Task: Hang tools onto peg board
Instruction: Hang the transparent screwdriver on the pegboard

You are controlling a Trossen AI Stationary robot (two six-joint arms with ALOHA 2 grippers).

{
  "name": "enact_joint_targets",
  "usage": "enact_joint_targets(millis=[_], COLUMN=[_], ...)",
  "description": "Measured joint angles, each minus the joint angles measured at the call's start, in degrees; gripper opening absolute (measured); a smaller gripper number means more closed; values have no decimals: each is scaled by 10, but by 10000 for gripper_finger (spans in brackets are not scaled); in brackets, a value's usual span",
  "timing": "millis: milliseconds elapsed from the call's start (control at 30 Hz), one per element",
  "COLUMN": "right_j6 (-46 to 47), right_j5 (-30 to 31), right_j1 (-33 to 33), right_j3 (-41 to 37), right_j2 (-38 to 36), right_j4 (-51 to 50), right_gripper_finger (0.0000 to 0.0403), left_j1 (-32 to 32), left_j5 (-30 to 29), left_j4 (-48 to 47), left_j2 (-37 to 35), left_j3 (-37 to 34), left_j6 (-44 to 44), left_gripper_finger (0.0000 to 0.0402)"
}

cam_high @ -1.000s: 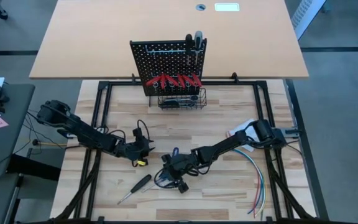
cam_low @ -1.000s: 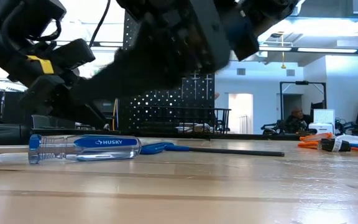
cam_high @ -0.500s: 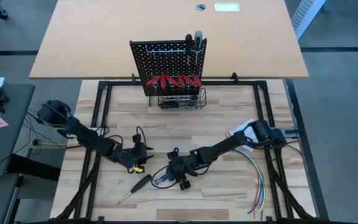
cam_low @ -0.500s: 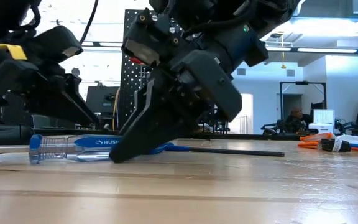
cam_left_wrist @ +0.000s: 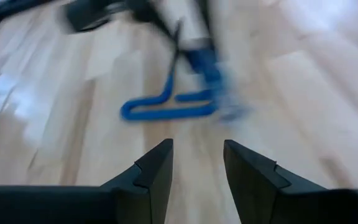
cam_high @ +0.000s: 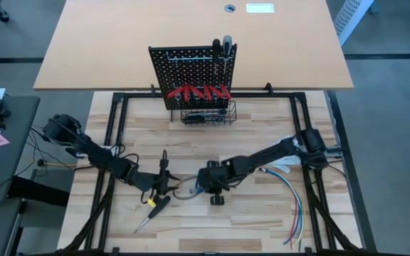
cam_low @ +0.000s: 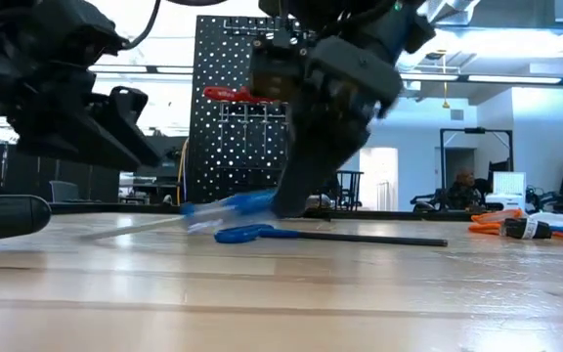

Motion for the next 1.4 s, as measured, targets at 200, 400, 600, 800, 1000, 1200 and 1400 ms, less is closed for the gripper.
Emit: enact_joint_targets(millis=[200, 400, 600, 800, 1000, 1200, 1400], right_j6=[58, 58, 60, 58, 53, 48, 36], right_j5=[9, 11, 13, 12, 12, 12, 17], right_j1=[-32, -61, -77, -71, -69, -69, -70], right_j3=[0, 0, 0, 0, 0, 0, 0], right_j2=[-29, -29, -29, -29, -29, -29, -29], right_j4=[-16, -21, -17, -4, 13, 13, 12], right_gripper_finger=[84, 84, 84, 84, 84, 84, 126], left_j1=[23, 70, 112, 119, 119, 119, 119], left_j5=[38, 62, 80, 76, 70, 66, 47], left_j4=[32, 6, -77, -85, -83, -80, -89], left_j2=[0, 0, 0, 0, 0, 0, 0], left_j3=[0, 0, 0, 0, 0, 0, 0], left_j6=[73, 100, 77, 55, 40, 37, 23], left_gripper_finger=[138, 138, 138, 138, 121, 65, 10])
